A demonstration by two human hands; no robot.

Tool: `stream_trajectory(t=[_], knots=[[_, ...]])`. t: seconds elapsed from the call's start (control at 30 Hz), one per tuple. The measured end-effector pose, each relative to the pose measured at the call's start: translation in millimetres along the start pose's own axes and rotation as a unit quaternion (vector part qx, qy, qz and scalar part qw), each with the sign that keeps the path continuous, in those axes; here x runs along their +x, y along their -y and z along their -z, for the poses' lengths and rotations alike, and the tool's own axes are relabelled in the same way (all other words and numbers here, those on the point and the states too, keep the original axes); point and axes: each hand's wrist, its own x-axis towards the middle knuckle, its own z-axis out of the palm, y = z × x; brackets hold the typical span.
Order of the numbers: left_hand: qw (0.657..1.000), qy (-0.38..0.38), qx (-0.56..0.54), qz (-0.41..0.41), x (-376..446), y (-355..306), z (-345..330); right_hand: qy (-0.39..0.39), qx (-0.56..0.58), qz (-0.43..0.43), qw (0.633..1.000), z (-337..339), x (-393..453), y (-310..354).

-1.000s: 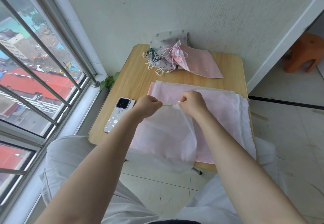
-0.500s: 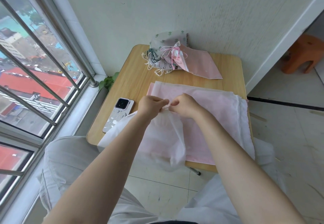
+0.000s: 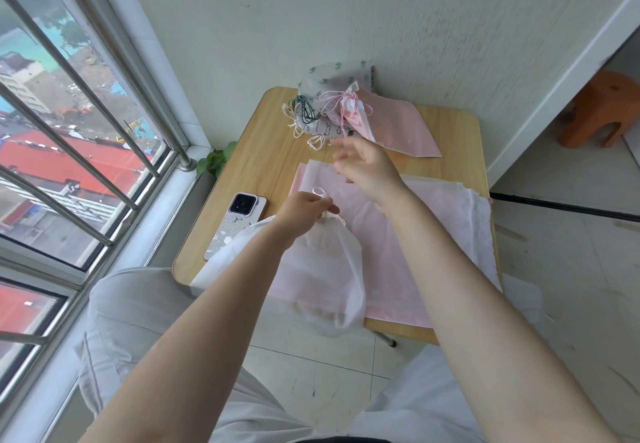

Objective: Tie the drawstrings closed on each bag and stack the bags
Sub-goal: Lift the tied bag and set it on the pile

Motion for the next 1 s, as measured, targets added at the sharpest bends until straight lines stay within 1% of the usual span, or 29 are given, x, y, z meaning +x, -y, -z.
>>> stream_trajectory(t=[0.1, 0.2, 0.27, 0.33, 0.4, 0.47, 0.53, 0.6, 0.7, 0.8, 0.9, 1.0], knots=[[0.996, 0.046, -0.076, 0.031, 2.4, -0.7, 5.7, 0.029, -0.094, -0.035, 0.994, -4.1, -6.7, -17.8], [0.989, 0.052, -0.121, 0.072, 4.9, -2.5, 6.5, 0.055, -0.127, -0.045, 0.989, -9.1, -16.2, -31.6], [0.983, 0.052, -0.150, 0.091, 5.9, -4.1, 5.9, 0.041, -0.132, -0.034, 0.990, -11.9, -20.5, -35.8], [0.982, 0.055, -0.156, 0.095, 5.5, -5.3, 5.5, 0.017, -0.128, -0.028, 0.991, -12.4, -22.6, -37.6], [0.986, 0.052, -0.137, 0.079, 5.0, -2.9, 6.8, 0.003, -0.120, -0.031, 0.992, -10.0, -23.0, -39.3], [0.992, 0.024, -0.113, 0.045, 5.5, 1.5, 9.6, 0.005, -0.123, -0.033, 0.992, -4.0, -22.1, -41.0], [0.996, -0.016, -0.090, 0.015, 6.3, 5.6, 11.8, 0.026, -0.116, -0.049, 0.992, 3.5, -21.8, -43.2], [0.997, -0.036, -0.074, -0.008, 6.6, 8.0, 11.5, 0.061, -0.094, -0.074, 0.991, 7.9, -22.7, -43.0], [0.997, -0.031, -0.054, -0.045, 4.1, 6.5, 6.9, 0.073, -0.055, -0.088, 0.992, 5.5, -24.3, -39.2], [0.996, -0.024, 0.003, -0.086, -0.9, 2.1, 3.6, 0.100, -0.033, -0.079, 0.991, -0.1, -26.3, -33.6], [0.992, -0.027, 0.044, -0.113, -2.4, -0.7, 2.6, 0.099, -0.065, -0.060, 0.991, -2.8, -26.5, -32.8], [0.995, -0.031, 0.028, -0.095, -2.5, 1.1, 2.0, 0.086, -0.102, -0.046, 0.990, -3.4, -26.0, -30.9]])
